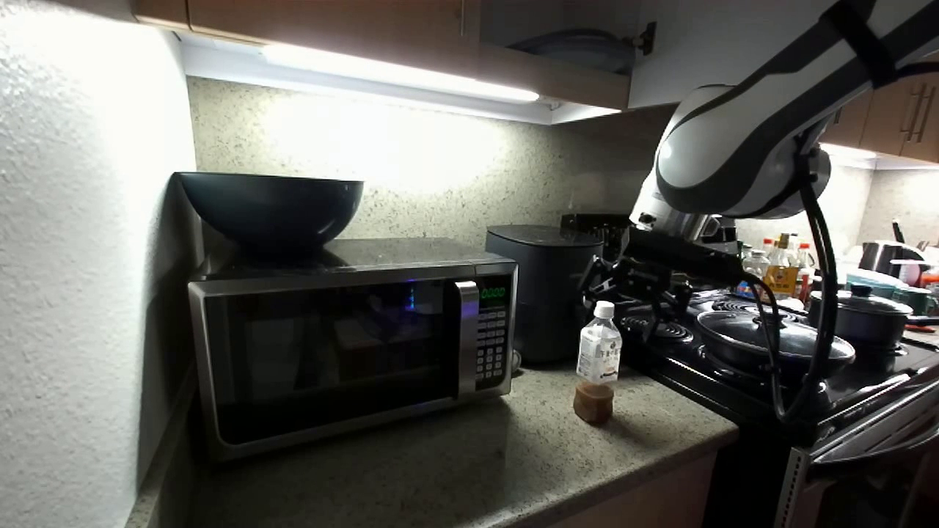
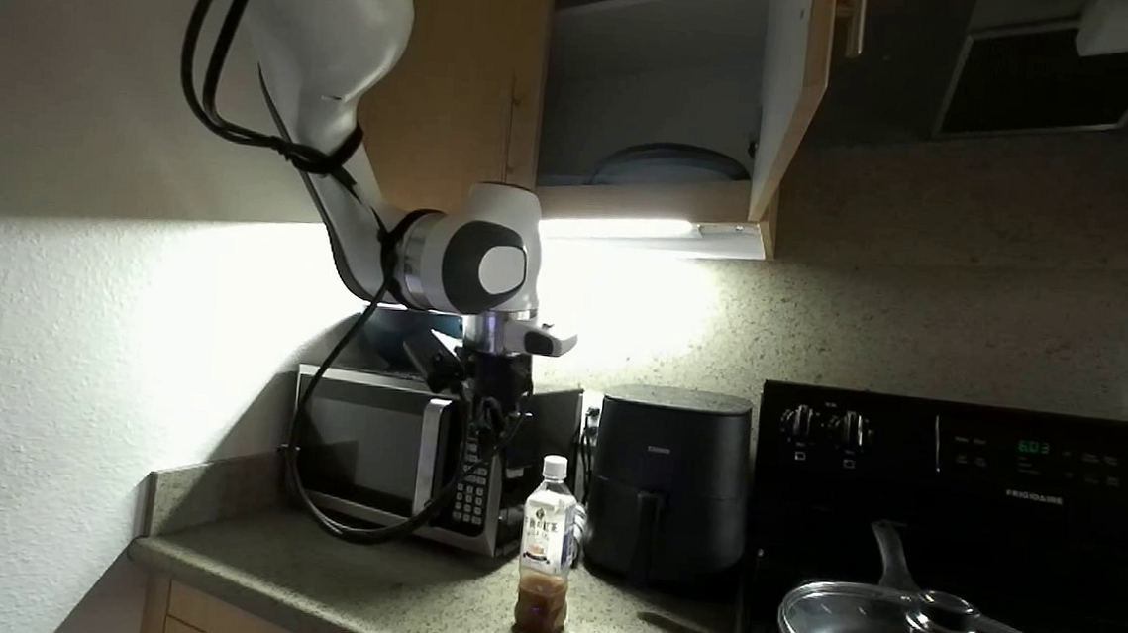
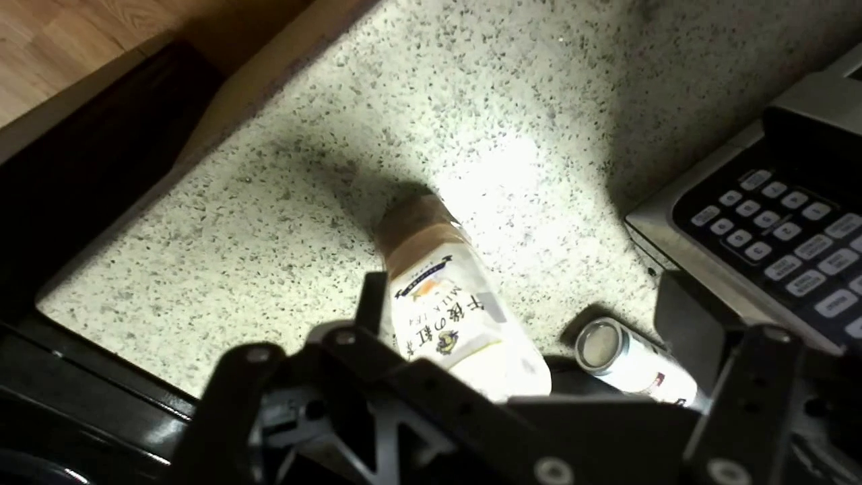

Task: Put the bottle into the cupboard

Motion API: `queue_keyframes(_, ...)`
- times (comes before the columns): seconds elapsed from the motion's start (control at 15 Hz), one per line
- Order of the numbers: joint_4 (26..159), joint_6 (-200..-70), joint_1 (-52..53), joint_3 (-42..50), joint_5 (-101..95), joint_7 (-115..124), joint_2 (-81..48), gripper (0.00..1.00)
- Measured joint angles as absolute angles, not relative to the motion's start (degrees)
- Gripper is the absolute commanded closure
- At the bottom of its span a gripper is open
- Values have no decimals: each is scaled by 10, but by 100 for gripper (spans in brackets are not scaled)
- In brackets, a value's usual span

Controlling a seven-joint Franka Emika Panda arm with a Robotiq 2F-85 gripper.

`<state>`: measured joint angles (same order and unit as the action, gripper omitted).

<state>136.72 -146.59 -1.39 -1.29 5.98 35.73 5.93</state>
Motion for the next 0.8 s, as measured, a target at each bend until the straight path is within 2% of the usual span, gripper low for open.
queue_keyframes(0.27,1357,-1468,-14,-2,56,226,50,0)
queue_keyframes(0.6,1354,-1468,-13,0,60,216,46,0)
queue_keyframes(0.8,1358,-1532,-5,-1,66,158,34,0)
